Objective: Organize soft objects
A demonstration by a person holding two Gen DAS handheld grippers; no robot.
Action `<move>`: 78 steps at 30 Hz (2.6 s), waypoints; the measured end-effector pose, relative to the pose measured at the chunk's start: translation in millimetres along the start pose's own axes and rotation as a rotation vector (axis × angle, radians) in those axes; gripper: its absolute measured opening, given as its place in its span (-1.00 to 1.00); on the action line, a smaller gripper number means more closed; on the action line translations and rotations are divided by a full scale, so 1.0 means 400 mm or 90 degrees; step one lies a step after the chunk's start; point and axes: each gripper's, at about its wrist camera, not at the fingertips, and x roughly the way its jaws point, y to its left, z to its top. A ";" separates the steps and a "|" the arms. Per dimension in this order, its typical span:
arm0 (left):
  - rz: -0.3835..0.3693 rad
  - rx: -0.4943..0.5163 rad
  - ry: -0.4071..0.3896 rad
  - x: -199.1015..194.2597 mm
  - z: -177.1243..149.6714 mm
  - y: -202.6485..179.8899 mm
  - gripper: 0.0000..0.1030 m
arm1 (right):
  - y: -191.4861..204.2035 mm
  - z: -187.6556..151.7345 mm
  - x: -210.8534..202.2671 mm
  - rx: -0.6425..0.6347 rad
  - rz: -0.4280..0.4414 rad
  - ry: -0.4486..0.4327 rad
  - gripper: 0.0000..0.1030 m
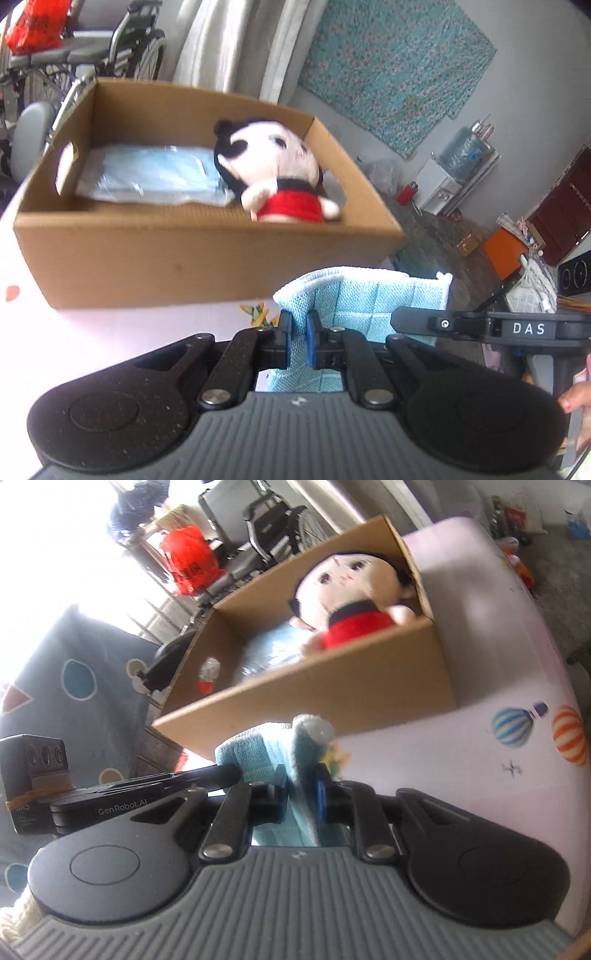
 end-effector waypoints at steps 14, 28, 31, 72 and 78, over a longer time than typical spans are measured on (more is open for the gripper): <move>0.151 0.005 -0.104 -0.157 0.349 0.097 -0.83 | 0.220 0.400 0.264 -0.056 0.010 0.009 -0.74; 0.315 0.024 0.147 0.233 0.388 0.290 -0.84 | 0.110 0.397 0.657 -0.121 -0.243 0.223 -0.84; 0.326 0.027 0.173 0.239 0.398 0.303 -0.84 | 0.131 0.392 0.654 -0.134 -0.234 0.227 -0.75; 0.016 0.110 0.140 -0.088 -0.018 0.015 -0.34 | -0.040 -0.015 -0.076 -0.063 -0.126 0.119 -0.03; -0.066 0.128 0.222 0.025 -0.142 -0.073 0.01 | -0.163 -0.228 -0.073 0.091 -0.124 0.165 -0.01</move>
